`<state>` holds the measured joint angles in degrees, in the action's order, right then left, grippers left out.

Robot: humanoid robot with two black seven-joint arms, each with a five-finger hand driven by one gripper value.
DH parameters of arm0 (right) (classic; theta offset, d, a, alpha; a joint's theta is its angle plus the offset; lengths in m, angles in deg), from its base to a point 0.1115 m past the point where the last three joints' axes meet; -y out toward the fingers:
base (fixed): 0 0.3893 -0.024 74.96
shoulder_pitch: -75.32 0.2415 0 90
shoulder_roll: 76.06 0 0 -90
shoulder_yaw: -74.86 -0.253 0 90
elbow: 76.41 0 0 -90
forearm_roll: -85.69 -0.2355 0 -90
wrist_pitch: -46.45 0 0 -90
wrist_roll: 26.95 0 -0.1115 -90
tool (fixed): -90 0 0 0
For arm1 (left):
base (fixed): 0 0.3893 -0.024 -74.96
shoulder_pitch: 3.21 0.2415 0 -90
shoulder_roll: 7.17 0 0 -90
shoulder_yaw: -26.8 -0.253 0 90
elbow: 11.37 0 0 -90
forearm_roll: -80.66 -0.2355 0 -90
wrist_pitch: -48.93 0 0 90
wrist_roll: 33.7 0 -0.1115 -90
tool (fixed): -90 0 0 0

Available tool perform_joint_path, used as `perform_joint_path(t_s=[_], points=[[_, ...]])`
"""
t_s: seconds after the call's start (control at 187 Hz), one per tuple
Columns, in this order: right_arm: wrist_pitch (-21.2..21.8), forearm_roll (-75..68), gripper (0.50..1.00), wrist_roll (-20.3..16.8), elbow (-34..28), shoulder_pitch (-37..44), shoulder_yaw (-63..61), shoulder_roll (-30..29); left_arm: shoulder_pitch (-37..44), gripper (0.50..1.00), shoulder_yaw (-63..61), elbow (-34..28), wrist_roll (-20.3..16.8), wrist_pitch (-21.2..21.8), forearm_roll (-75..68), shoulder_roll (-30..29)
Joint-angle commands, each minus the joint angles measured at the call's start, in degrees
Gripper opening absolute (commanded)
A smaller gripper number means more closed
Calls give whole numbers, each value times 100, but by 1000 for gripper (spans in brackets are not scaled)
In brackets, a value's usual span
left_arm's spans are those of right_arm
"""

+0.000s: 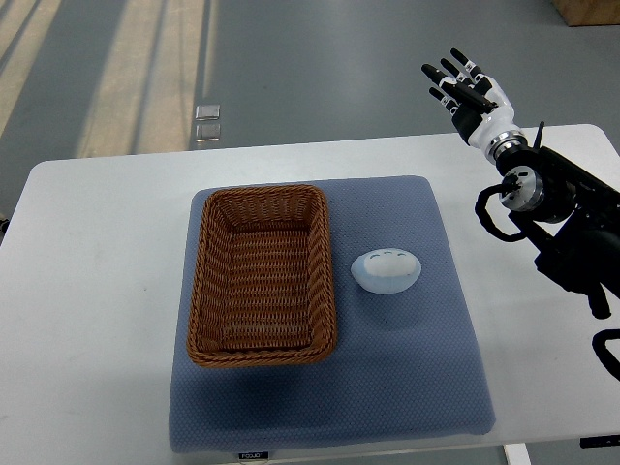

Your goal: Place blue toy in brown basket

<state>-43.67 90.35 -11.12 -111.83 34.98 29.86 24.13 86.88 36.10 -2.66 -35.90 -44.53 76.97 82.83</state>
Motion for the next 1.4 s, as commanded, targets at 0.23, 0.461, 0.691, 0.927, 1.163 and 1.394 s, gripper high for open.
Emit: perform_joint_path(t_s=[0.23,0.461,0.691,0.927,1.163,1.394], points=[[3,0,911,8,0,-1,0,0,0,1000,-16,-1,0,12,0,0],[12,0,911,8,0,-27,-9,0,0,1000,-7,-54,0,56,0,0],[3,0,911,17,0,-27,-35,9,0,1000,-7,-36,0,56,0,0],[-14,0,911,17,26,-27,-44,9,0,1000,-7,-45,0,56,0,0],[-14,-9,913,17,26,-1,-44,27,0,1000,2,-45,0,56,0,0],[3,-26,911,8,-88,-27,-149,97,0,1000,-7,-45,0,56,0,0]])
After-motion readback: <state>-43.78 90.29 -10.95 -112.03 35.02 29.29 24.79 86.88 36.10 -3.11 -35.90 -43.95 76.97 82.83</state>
